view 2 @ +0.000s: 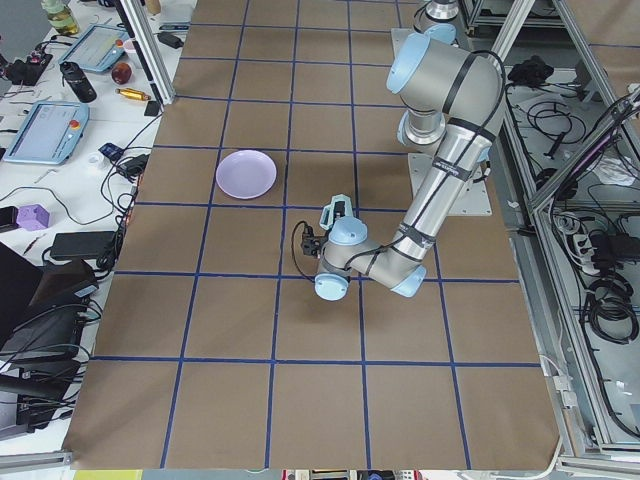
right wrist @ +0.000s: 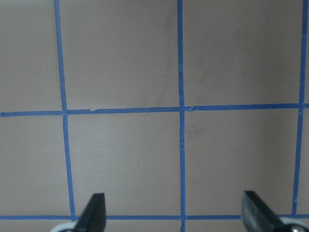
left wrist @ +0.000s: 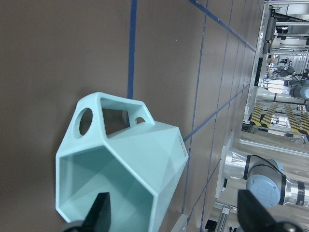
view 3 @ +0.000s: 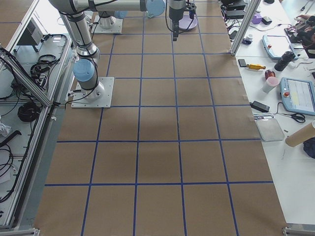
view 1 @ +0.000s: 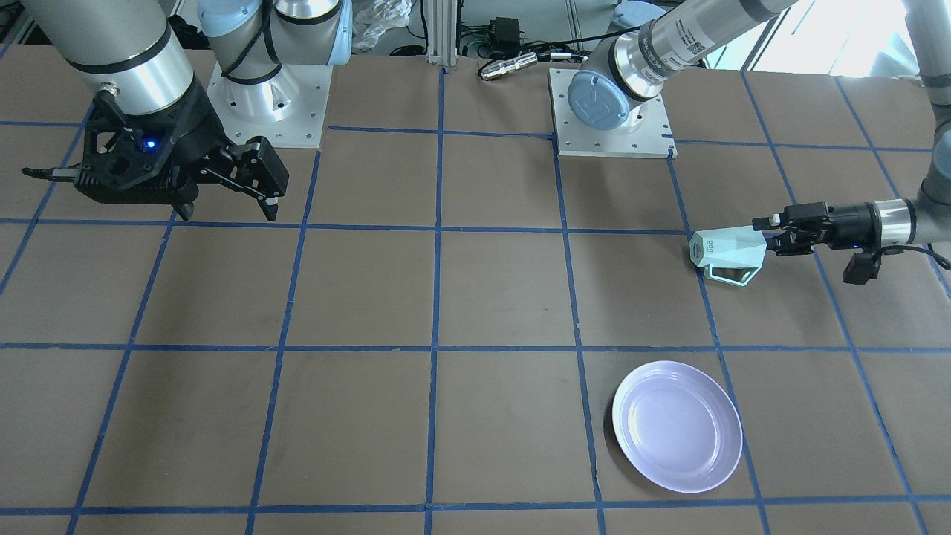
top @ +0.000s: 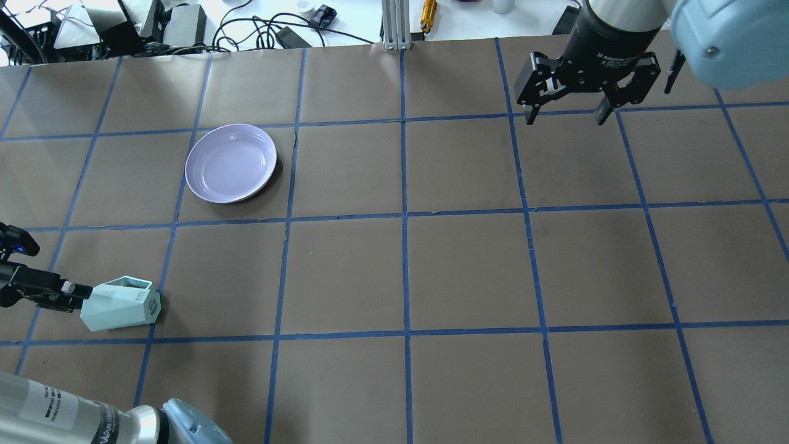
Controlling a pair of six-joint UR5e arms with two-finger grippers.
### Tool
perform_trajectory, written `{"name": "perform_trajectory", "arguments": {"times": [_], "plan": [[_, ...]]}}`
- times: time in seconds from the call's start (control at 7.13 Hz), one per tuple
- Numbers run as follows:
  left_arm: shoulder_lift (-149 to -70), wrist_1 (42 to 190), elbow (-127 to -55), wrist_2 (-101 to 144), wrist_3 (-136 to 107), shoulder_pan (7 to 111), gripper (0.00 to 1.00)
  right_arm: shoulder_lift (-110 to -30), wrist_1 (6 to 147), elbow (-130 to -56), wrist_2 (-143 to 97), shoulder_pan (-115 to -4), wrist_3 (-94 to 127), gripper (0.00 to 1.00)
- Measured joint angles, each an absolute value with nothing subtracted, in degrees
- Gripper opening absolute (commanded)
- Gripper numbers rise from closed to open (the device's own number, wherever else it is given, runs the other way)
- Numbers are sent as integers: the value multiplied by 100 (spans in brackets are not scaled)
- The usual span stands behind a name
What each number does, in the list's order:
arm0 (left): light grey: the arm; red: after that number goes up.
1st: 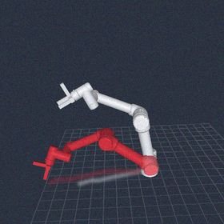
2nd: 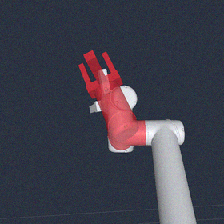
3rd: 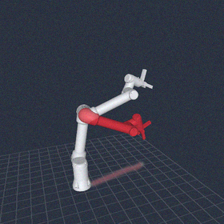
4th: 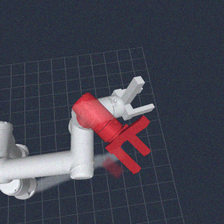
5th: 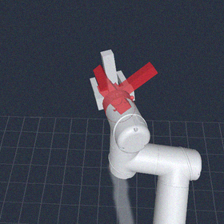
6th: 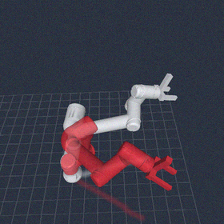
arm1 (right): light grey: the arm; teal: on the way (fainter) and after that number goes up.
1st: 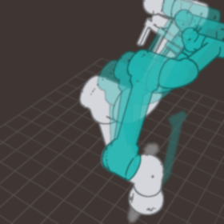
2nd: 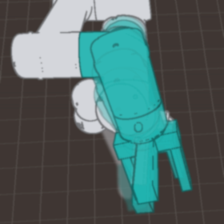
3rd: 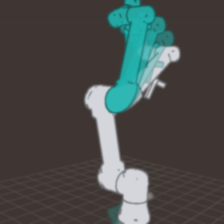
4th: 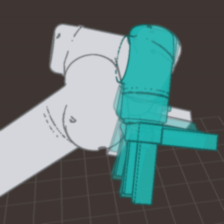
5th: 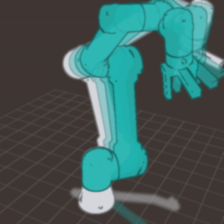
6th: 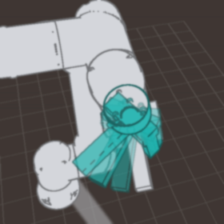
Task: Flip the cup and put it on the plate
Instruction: 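Close the left gripper on the mint-green cup's base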
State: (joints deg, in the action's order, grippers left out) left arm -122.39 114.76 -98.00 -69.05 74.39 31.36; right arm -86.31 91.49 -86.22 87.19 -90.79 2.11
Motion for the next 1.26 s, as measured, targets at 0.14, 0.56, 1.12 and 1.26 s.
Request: {"name": "perform_trajectory", "arguments": {"times": [0.14, 0.56, 1.12, 1.26], "plan": [[-12282, 11561, -9802, -6869, 7578, 3155, 15, -8631, 9149, -8622, 8719, -9079, 211, 100], [-12327, 11716, -9780, -6781, 7737, 3167, 0, -8631, 9151, -8622, 8719, -9079, 211, 100], [-12265, 11742, -9737, -6772, 7729, 3168, 0, -8631, 9153, -8622, 8719, -9079, 211, 100], [-12142, 11756, -9692, -6748, 7676, 3181, 0, -8631, 9152, -8622, 8719, -9079, 211, 100]]}}
